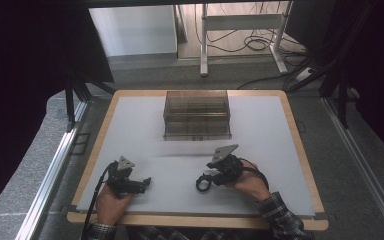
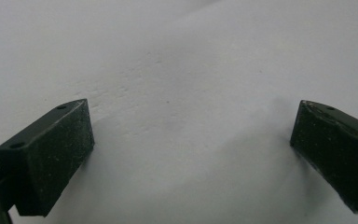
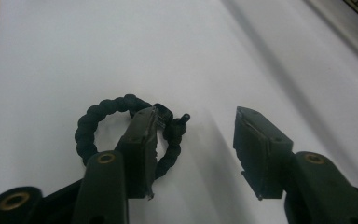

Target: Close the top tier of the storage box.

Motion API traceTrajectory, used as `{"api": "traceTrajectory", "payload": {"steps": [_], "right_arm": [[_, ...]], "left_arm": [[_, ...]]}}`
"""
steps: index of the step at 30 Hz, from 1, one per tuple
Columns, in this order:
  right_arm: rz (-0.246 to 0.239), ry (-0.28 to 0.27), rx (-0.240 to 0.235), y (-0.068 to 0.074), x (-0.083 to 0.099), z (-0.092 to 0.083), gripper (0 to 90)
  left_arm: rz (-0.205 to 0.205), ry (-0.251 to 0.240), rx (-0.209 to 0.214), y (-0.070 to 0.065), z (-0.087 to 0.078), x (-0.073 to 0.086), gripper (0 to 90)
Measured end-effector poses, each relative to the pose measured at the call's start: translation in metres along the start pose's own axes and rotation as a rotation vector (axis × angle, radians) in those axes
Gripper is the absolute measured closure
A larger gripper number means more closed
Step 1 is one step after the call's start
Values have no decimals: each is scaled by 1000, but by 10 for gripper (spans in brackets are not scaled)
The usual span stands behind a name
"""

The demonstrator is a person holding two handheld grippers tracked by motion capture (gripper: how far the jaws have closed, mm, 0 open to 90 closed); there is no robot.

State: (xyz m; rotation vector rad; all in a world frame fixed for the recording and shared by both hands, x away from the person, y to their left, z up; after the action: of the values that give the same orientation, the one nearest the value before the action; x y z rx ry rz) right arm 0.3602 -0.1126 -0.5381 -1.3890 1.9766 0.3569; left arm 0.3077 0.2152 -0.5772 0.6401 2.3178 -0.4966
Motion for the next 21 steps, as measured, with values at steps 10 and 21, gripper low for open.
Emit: {"api": "traceTrajectory", "payload": {"steps": [10, 21], "right_arm": [[-33, 20, -30, 5, 1, 3, 672], [-28, 37, -56, 5, 3, 4, 798]], "left_arm": [[0, 0, 0, 0, 0, 0, 0], [1, 0, 0, 0, 0, 0, 0]]}}
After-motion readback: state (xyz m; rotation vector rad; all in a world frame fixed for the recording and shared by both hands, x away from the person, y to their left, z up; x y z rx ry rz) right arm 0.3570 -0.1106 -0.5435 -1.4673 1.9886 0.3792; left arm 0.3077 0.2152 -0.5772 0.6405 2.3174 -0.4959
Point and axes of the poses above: each handheld gripper's, and its own axes: z roughly forward along the jaws, x roughly out of its underside, y roughly to its left, the point moved 3 cm from there along z, roughly forward along the jaws, and after that the axes turned 10 degrees about x, right-handed, at the moved point
